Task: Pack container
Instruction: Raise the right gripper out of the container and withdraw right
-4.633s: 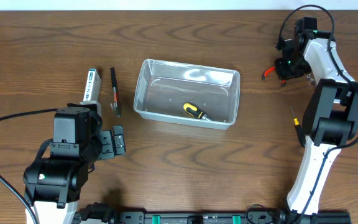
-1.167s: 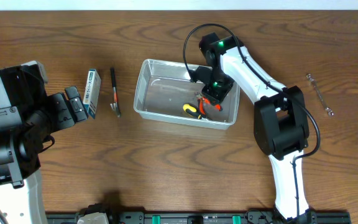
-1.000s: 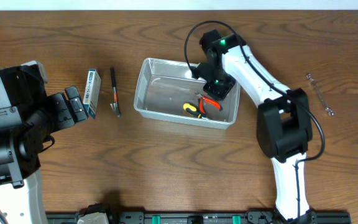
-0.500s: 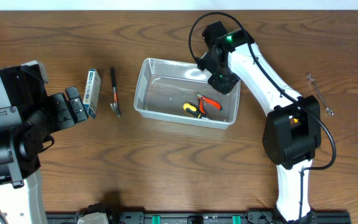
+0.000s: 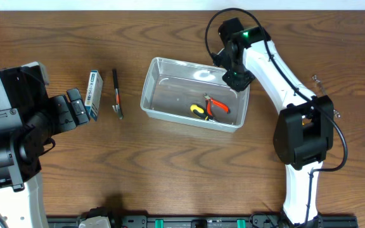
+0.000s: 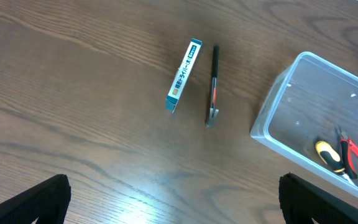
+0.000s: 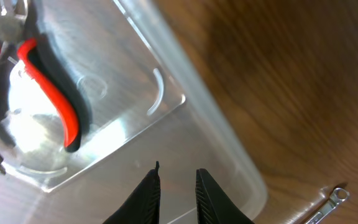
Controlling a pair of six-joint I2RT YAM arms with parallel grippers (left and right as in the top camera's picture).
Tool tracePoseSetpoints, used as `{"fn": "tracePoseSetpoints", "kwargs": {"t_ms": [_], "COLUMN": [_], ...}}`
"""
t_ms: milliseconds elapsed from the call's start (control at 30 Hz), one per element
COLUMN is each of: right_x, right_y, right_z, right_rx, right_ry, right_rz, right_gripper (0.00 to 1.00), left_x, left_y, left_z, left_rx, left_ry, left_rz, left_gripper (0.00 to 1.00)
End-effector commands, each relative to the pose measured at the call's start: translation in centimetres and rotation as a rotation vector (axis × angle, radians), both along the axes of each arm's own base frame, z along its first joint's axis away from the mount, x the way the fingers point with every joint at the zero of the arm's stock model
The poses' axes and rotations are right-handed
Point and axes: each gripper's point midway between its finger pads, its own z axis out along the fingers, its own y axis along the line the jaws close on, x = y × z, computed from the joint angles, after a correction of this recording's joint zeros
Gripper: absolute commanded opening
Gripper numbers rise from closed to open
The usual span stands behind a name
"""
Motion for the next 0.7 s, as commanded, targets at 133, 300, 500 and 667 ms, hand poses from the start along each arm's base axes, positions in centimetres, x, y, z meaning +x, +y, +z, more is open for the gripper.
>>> {"fn": "tracePoseSetpoints", "kwargs": {"t_ms": [133,300,500,667], "right_x": [1.5,2.5,4.0,4.9], "right_y": [-1.7,-1.4,-0.9,-0.6], "right_z": [1.2,1.4,1.7,1.9], "right_rx": [-0.042,-0.03,-0.008,0.006], "right_ry": [-0.076,-0.12,-0.182,-0.22], "right_rz": [-0.042,-0.043,-0.046,-0.047], "right_gripper": [0.2,0.22,0.24,0.25], "left_x": [0.0,0.0,0.0,-0.2], "left_y": [0.0,0.0,0.0,-0.1], "left_z": [0.6,0.6,0.6,0.5], "left_rx": [0.004,0.004,0.003,0.002], "left_ry": [-0.015,-0.015,-0.015,-0.005], "left_rz": [-0.011,-0.011,-0.011,-0.011], "left_gripper": [0.98,0.98,0.98,0.98]}}
